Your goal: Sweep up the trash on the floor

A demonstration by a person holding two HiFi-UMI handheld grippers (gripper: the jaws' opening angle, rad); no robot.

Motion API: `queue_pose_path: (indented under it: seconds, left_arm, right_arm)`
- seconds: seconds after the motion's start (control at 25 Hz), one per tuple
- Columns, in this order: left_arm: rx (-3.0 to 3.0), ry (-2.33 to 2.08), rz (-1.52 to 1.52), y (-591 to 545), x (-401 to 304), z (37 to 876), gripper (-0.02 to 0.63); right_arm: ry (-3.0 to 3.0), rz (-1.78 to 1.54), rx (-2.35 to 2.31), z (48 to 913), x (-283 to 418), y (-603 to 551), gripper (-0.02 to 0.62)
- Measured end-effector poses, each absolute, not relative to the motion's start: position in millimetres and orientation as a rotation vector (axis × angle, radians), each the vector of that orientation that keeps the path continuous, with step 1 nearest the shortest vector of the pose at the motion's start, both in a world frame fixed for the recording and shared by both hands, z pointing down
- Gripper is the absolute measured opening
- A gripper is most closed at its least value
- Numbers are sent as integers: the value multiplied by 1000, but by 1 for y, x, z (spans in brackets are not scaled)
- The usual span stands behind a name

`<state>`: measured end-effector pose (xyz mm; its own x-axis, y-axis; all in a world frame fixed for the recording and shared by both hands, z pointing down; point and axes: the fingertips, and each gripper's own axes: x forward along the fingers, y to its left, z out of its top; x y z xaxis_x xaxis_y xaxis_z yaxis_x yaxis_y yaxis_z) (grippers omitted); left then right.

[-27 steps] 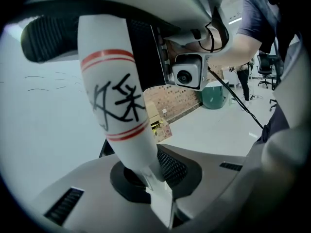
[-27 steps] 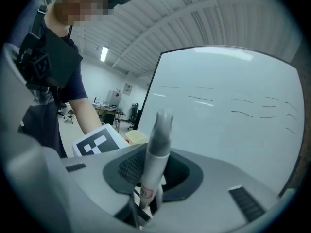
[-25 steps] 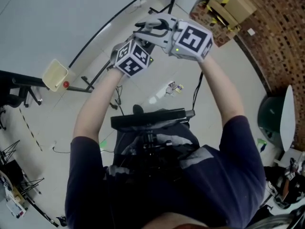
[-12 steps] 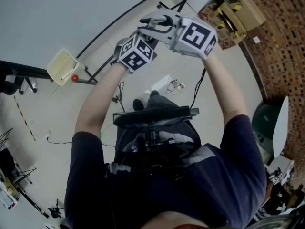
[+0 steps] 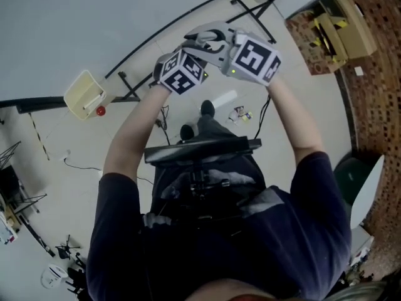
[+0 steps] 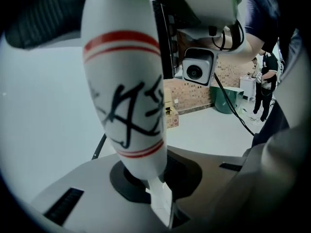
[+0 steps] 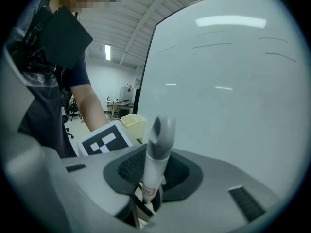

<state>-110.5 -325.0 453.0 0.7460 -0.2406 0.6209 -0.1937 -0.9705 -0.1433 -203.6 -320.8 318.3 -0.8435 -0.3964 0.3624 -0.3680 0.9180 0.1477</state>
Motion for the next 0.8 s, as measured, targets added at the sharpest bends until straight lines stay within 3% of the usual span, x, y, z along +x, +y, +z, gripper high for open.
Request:
queue_pose_path:
  seconds: [0.8]
  left_arm:
    - [-2967, 644, -1151, -415, -140, 569, 21]
  right_arm:
    - [-2664, 25, 355, 433, -225, -409, 92]
